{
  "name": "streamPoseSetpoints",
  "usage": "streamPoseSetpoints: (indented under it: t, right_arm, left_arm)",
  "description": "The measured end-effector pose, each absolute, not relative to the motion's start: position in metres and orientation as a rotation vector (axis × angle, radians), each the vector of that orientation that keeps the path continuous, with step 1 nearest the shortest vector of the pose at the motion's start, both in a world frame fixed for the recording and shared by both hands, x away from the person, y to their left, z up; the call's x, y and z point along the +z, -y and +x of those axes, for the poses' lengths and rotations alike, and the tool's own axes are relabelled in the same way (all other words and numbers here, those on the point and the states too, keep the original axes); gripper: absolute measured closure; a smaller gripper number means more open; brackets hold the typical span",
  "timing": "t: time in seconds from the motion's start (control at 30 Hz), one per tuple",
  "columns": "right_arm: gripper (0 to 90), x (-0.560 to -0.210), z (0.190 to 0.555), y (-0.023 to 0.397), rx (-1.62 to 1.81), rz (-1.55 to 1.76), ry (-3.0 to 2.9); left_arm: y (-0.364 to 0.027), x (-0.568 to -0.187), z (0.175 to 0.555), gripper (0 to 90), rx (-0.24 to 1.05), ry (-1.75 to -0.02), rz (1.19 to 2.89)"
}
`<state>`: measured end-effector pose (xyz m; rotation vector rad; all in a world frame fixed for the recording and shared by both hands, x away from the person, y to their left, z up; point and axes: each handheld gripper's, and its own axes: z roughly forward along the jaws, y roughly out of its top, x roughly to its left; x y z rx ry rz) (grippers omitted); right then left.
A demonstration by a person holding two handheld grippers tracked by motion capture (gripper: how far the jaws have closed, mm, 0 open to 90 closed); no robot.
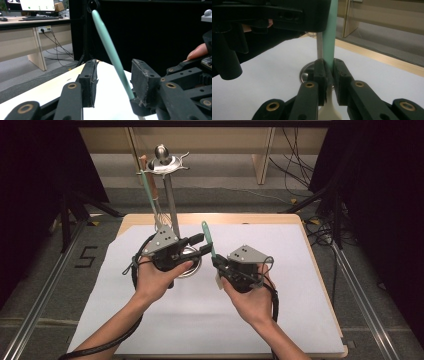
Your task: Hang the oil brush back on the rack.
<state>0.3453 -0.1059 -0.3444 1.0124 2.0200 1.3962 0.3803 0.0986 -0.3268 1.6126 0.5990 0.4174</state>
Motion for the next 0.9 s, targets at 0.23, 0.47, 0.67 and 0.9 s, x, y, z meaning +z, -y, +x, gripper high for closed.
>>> streamPoseSetpoints:
  t: [0.23, 0.47, 0.67, 0.9]
  right_arm:
    - [82.7, -0.343, 0.3421, 0.1058, 1.391, 1.034, -2.065]
    - [82.7, -0.3439, 0.3444, 0.1052, 1.4, 0.965, -2.048]
    - [82.3, -0.3444, 0.3427, 0.1044, 1.389, 0.994, -2.054]
    - [74.2, -0.3446, 0.3454, 0.1047, 1.386, 0.965, -2.061]
  left_arm:
    - [-0.0942, -0.3285, 0.3813, 66.3, 0.403, -0.586, 1.634]
    - [-0.0934, -0.33, 0.3812, 73.7, 0.401, -0.572, 1.633]
    - [-0.0945, -0.3296, 0.3811, 79.7, 0.331, -0.557, 1.622]
    - [-0.0983, -0.3269, 0.3826, 83.3, 0.316, -0.518, 1.633]
